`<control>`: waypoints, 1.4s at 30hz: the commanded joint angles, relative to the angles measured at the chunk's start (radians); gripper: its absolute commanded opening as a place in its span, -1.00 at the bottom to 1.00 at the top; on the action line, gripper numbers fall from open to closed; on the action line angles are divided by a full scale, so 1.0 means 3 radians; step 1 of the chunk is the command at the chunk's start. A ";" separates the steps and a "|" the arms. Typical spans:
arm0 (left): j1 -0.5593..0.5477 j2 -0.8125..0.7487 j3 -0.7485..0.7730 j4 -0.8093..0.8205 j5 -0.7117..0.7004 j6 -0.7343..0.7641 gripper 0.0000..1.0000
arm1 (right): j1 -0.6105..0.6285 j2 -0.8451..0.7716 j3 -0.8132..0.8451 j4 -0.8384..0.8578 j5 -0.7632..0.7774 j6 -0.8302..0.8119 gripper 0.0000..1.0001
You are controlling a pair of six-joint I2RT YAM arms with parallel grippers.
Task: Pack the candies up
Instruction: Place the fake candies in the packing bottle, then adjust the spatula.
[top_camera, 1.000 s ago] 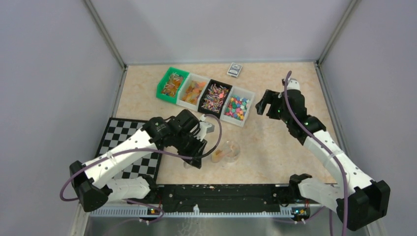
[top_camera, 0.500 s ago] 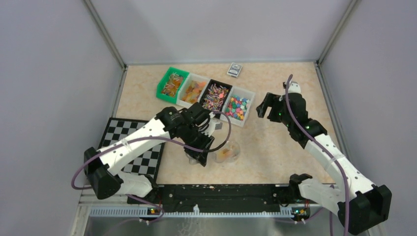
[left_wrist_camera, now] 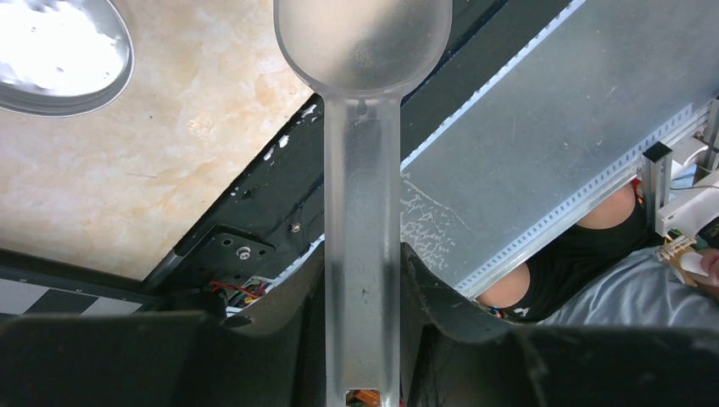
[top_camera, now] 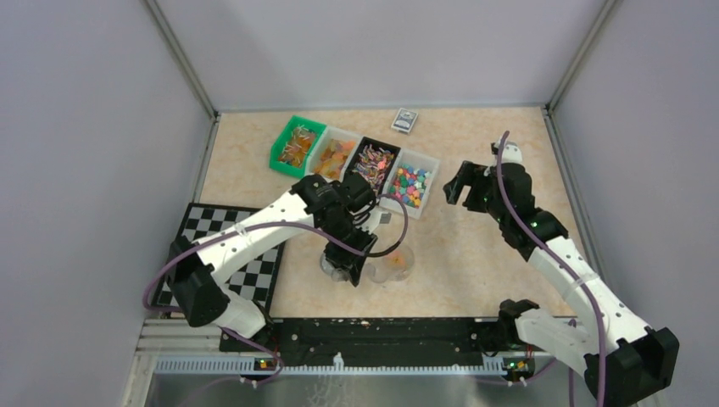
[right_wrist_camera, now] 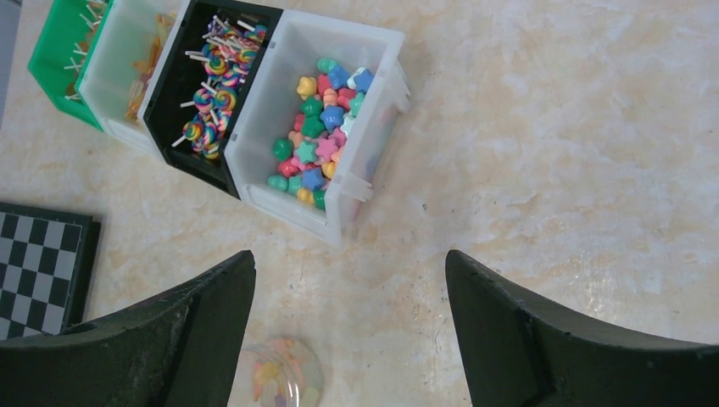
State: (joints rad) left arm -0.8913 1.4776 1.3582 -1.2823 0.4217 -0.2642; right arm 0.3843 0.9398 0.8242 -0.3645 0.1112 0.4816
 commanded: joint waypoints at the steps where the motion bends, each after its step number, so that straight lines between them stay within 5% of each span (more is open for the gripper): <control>1: -0.0015 0.0075 0.0243 -0.0209 -0.0125 -0.0015 -1.00 | 0.0025 -0.0073 -0.0012 0.0075 0.0008 -0.0020 0.63; 12: -0.0015 -0.0055 0.0441 -0.0010 -0.0169 -0.0041 -1.00 | 0.0024 -0.0074 -0.0083 0.0181 -0.0089 0.0047 0.62; 23: 0.0114 -0.0237 0.0682 0.0194 -0.1526 -0.0088 -1.00 | 0.0028 0.0007 -0.0175 0.0352 -0.0206 0.0145 0.62; 42: 0.2265 0.0242 0.0704 0.0982 -0.1560 0.1013 -1.00 | 0.0030 0.0937 0.0083 0.0582 -0.0198 0.0456 0.31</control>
State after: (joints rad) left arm -0.3248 1.4940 1.5280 -1.0710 -0.0757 -0.0471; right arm 0.3843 1.1706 0.7700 -0.2226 0.0162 0.5846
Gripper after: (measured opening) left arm 0.346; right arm 0.687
